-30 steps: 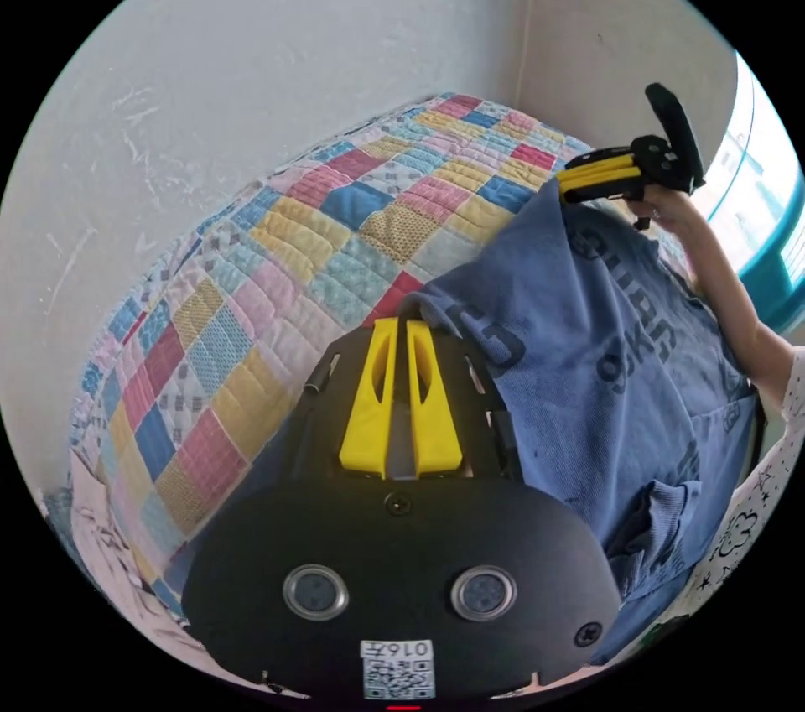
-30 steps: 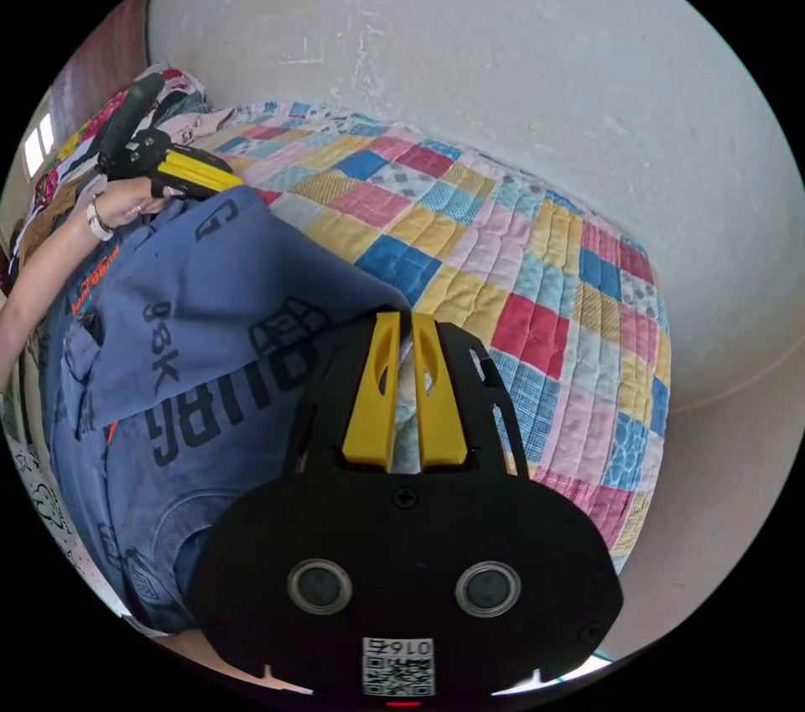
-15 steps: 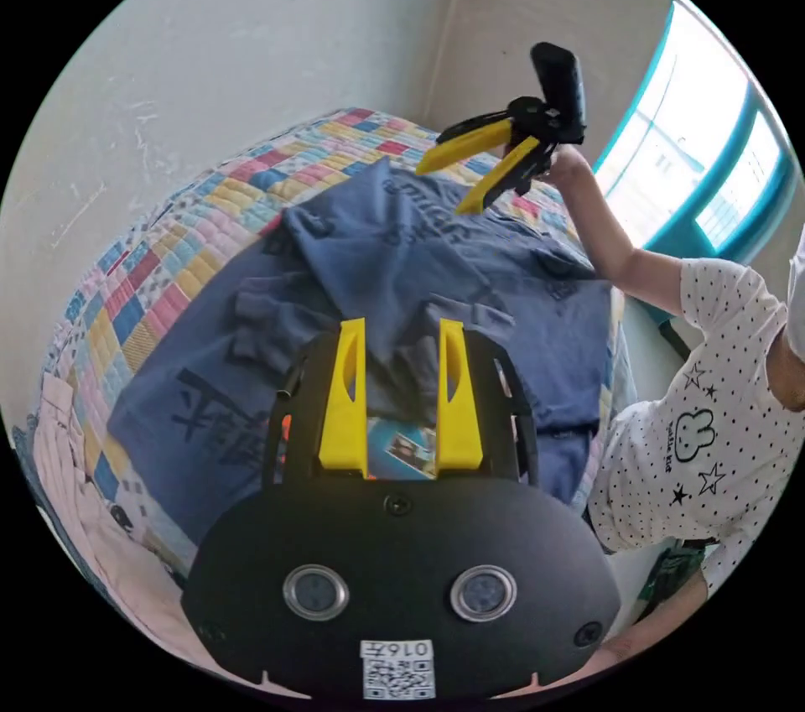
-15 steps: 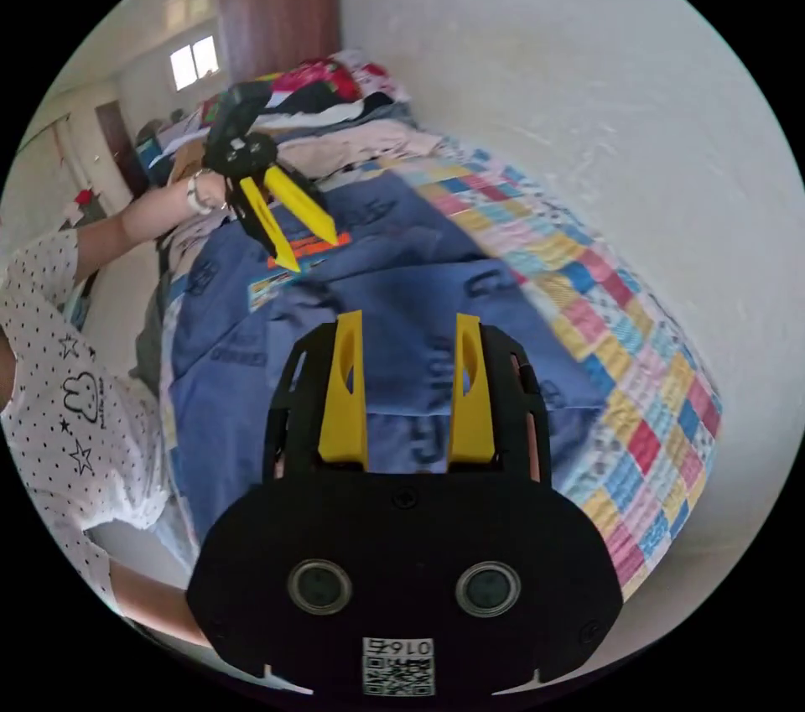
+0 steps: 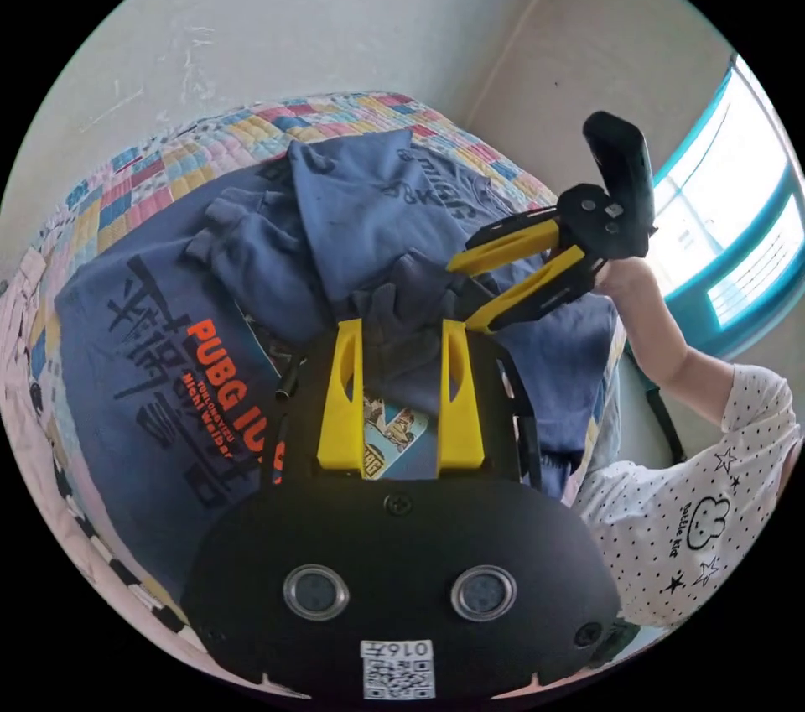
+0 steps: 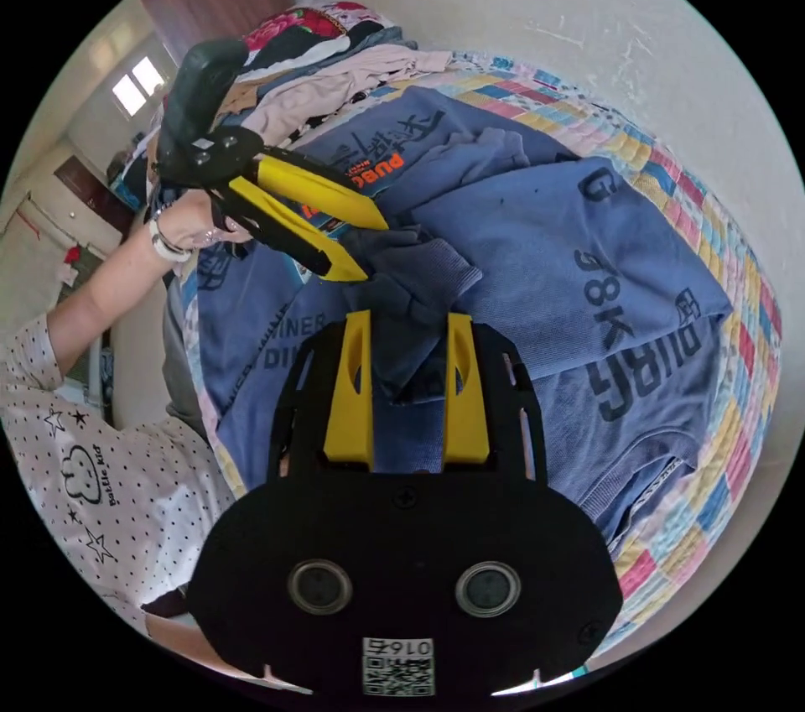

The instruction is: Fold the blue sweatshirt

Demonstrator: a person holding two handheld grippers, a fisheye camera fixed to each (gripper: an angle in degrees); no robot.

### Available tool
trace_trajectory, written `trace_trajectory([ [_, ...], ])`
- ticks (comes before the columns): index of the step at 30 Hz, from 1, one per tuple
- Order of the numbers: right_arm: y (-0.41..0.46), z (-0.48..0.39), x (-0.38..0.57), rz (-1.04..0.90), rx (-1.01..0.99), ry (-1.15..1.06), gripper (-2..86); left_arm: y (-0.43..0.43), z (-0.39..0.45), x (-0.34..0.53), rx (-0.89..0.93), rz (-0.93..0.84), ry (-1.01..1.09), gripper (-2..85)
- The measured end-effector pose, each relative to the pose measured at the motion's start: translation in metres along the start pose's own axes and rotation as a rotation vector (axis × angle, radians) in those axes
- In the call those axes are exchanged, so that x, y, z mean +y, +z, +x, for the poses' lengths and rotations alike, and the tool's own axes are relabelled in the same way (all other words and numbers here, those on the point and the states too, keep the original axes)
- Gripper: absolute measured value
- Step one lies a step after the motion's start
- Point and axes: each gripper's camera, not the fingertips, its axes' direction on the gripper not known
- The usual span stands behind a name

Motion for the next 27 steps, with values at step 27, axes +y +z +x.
trace_trajectory([
  [27,-0.005,-0.169,0.032,0.114,0.063,-0.175,16.3,-0.095,0.105,0.12,0.085,0.016,0.307,5.0],
])
